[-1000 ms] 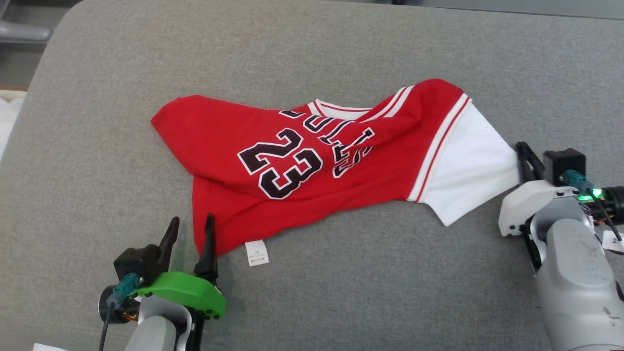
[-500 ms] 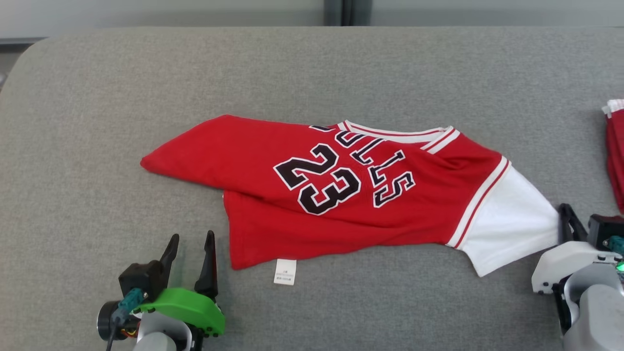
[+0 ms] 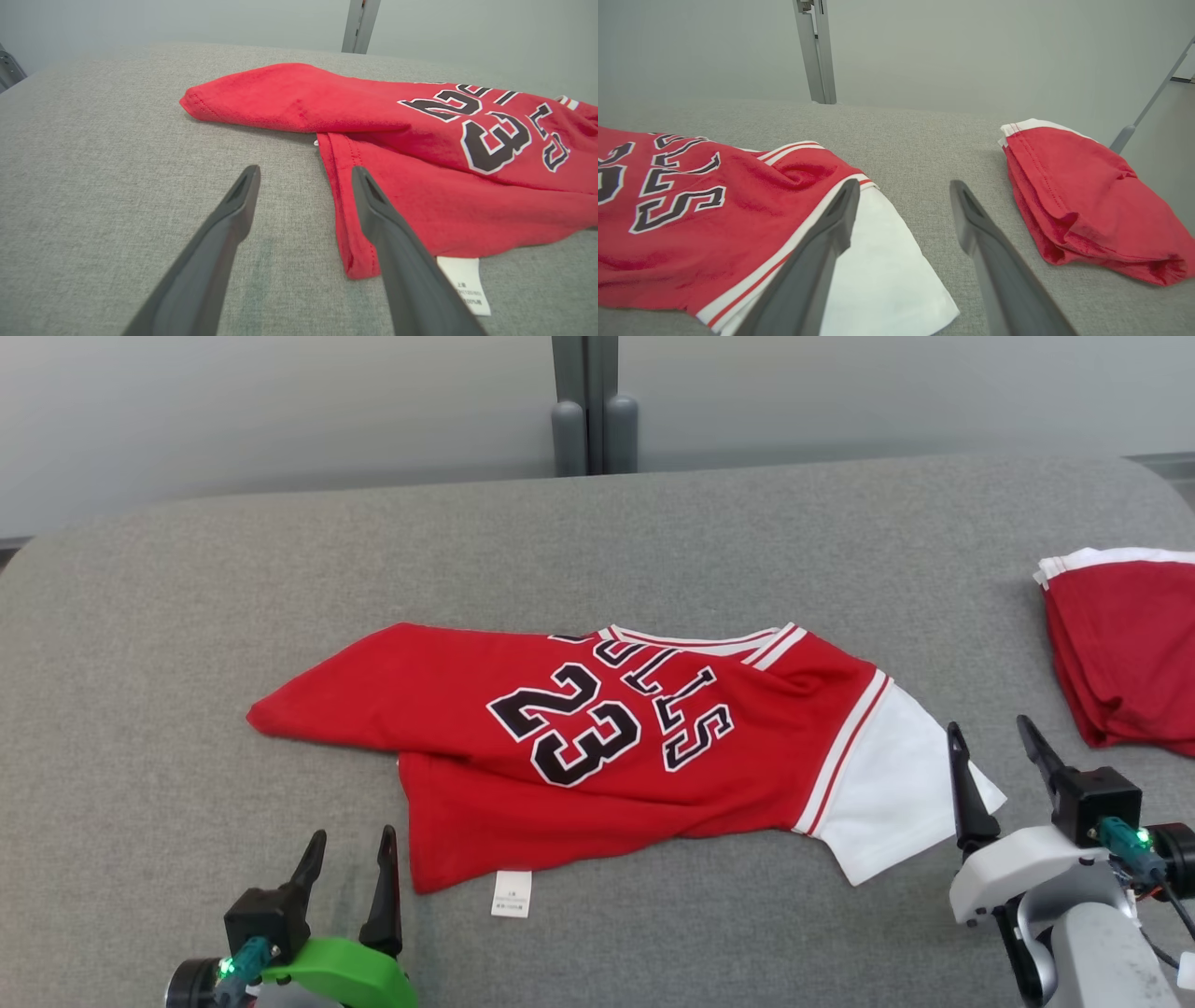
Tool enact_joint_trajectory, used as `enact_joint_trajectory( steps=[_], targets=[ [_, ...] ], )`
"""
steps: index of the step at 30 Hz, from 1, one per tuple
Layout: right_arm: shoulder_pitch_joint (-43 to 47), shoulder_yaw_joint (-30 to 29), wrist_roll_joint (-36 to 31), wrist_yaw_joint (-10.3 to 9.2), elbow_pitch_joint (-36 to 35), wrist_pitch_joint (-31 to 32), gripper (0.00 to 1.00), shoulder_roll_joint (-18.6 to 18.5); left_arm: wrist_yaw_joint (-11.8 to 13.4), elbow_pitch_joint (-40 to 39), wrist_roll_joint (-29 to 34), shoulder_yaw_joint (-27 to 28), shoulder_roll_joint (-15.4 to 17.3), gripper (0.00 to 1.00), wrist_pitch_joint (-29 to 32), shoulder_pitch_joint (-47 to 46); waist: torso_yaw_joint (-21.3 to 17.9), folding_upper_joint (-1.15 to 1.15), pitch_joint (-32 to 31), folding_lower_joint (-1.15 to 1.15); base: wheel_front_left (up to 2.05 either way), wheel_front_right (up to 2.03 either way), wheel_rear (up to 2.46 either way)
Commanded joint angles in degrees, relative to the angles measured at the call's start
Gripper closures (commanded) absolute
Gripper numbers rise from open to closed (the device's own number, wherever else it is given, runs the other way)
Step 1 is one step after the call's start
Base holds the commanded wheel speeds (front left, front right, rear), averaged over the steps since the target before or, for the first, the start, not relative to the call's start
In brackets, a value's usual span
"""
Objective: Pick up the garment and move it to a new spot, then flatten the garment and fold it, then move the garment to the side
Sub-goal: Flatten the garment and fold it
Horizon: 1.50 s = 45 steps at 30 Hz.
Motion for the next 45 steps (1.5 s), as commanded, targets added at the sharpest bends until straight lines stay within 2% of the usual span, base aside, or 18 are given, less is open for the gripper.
enact_joint_trajectory(
  steps=[1,11,21,34,45],
  targets=[
    [1.5,1.2,0.9,-0.09,-0.7,0.0,0.0,-0.2,0.2,-0.4,0.6,0.2,0.2,0.0,0.0,1.5,-0.4,0.0,-2.1,0.0,0.0,0.0,0.0],
    [5.7,5.4,4.2,-0.09,-1.3,0.0,0.0,-0.2,0.7,-2.4,1.7,-0.3,0.2,0.0,0.0,5.0,-0.1,0.0,-5.0,0.0,0.0,0.0,0.0],
    [6.8,6.6,5.1,-0.09,-0.6,0.0,0.0,-0.2,0.5,-3.0,-0.8,-1.2,0.2,0.0,0.0,6.0,-0.7,0.0,-4.6,0.0,0.0,0.0,0.0],
    [3.0,5.7,3.6,-0.09,0.2,0.0,0.0,-0.2,-0.2,5.5,-7.4,-6.4,0.2,0.0,0.0,-0.6,-2.9,0.0,2.2,0.0,0.0,0.0,0.0],
    [-1.1,2.2,-0.4,-0.09,4.6,0.0,0.0,-0.3,-0.1,12.0,-5.7,-5.3,0.2,0.0,0.3,-4.3,-3.7,0.0,6.9,0.0,0.0,0.0,0.0]
  ],
)
